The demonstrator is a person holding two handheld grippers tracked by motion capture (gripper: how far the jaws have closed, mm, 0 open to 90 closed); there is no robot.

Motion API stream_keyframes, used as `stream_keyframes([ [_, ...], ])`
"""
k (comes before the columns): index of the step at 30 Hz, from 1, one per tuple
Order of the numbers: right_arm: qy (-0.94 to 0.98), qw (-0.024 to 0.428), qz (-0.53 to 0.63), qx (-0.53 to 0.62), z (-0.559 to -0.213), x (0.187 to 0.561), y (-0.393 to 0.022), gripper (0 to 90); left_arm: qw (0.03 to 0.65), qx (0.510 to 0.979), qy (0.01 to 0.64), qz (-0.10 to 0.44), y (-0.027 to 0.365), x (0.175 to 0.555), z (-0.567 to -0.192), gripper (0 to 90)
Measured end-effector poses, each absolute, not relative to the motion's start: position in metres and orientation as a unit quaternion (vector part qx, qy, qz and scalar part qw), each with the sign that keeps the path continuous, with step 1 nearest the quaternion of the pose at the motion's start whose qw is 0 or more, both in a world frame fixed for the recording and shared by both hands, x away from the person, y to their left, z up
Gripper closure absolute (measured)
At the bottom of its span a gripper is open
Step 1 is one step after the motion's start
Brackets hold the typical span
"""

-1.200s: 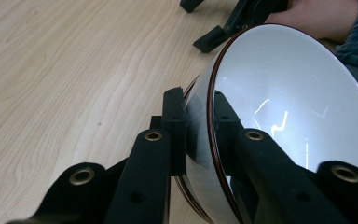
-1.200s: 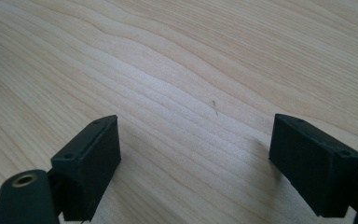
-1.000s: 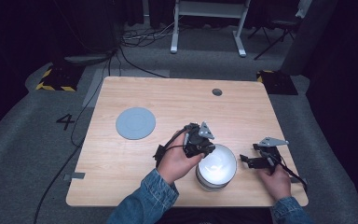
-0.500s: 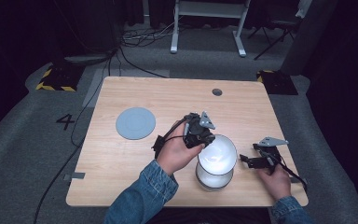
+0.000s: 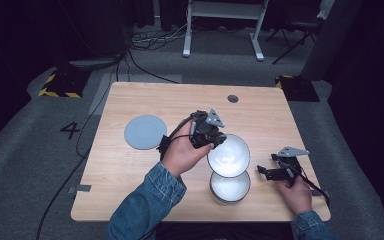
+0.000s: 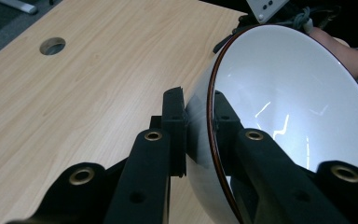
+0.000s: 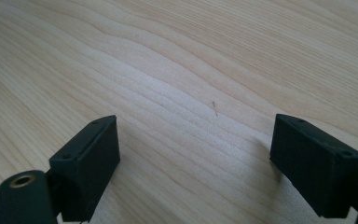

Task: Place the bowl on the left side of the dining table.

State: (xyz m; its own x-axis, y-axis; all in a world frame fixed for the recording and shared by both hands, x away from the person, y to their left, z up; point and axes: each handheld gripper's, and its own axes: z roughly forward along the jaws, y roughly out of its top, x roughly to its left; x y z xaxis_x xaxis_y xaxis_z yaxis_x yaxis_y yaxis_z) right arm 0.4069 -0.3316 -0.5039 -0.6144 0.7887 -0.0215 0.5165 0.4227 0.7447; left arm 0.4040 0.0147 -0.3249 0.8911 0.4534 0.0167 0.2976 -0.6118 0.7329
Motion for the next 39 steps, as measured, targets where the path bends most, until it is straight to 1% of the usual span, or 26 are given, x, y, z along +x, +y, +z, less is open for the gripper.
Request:
stream_keyframes([
  [1, 0.822, 0.186, 0.361, 0.4, -0.504, 0.406, -0.331, 15.7, 0.387, 0.892, 0.21, 0.101, 0.015, 0.404, -0.325, 80.2],
  [4, 0.823, 0.188, 0.359, 0.399, -0.504, 0.406, -0.332, 15.6, 0.393, 0.889, 0.21, 0.105, 0.035, 0.413, -0.317, 80.3],
  [8, 0.822, 0.188, 0.359, 0.399, -0.504, 0.406, -0.332, 15.6, 0.395, 0.884, 0.219, 0.123, 0.05, 0.42, -0.312, 80.2],
  [11, 0.823, 0.188, 0.359, 0.399, -0.504, 0.406, -0.332, 15.6, 0.396, 0.881, 0.23, 0.122, 0.061, 0.427, -0.31, 80.2],
  [16, 0.822, 0.188, 0.358, 0.401, -0.504, 0.406, -0.332, 15.3, 0.402, 0.876, 0.237, 0.118, 0.072, 0.435, -0.311, 80.3],
  [17, 0.821, 0.187, 0.358, 0.403, -0.504, 0.406, -0.331, 15.2, 0.409, 0.87, 0.249, 0.118, 0.076, 0.437, -0.311, 80.2],
  [19, 0.821, 0.187, 0.358, 0.404, -0.504, 0.406, -0.331, 15.2, 0.413, 0.865, 0.257, 0.127, 0.079, 0.438, -0.312, 80.2],
  [20, 0.821, 0.187, 0.358, 0.404, -0.504, 0.406, -0.331, 15.2, 0.401, 0.872, 0.248, 0.128, 0.083, 0.44, -0.311, 80.2],
  [21, 0.821, 0.187, 0.358, 0.404, -0.504, 0.406, -0.331, 15.2, 0.411, 0.865, 0.259, 0.125, 0.085, 0.441, -0.312, 80.2],
  [24, 0.821, 0.188, 0.358, 0.403, -0.504, 0.406, -0.331, 15.2, 0.411, 0.862, 0.267, 0.132, 0.095, 0.445, -0.313, 80.2],
  [26, 0.821, 0.188, 0.358, 0.402, -0.504, 0.406, -0.331, 15.2, 0.411, 0.863, 0.267, 0.125, 0.098, 0.447, -0.314, 80.2],
  [27, 0.821, 0.188, 0.358, 0.402, -0.504, 0.406, -0.331, 15.2, 0.411, 0.86, 0.27, 0.136, 0.104, 0.449, -0.314, 80.2],
  [32, 0.821, 0.189, 0.358, 0.402, -0.504, 0.406, -0.331, 15.2, 0.413, 0.856, 0.278, 0.138, 0.117, 0.452, -0.314, 80.2],
  [34, 0.821, 0.189, 0.358, 0.403, -0.504, 0.406, -0.331, 15.2, 0.415, 0.853, 0.286, 0.137, 0.128, 0.455, -0.314, 80.2],
  [38, 0.82, 0.19, 0.358, 0.404, -0.504, 0.406, -0.331, 15.2, 0.414, 0.848, 0.297, 0.145, 0.14, 0.458, -0.315, 80.2],
  [39, 0.82, 0.19, 0.358, 0.404, -0.504, 0.406, -0.331, 15.2, 0.411, 0.847, 0.301, 0.15, 0.148, 0.459, -0.314, 80.2],
])
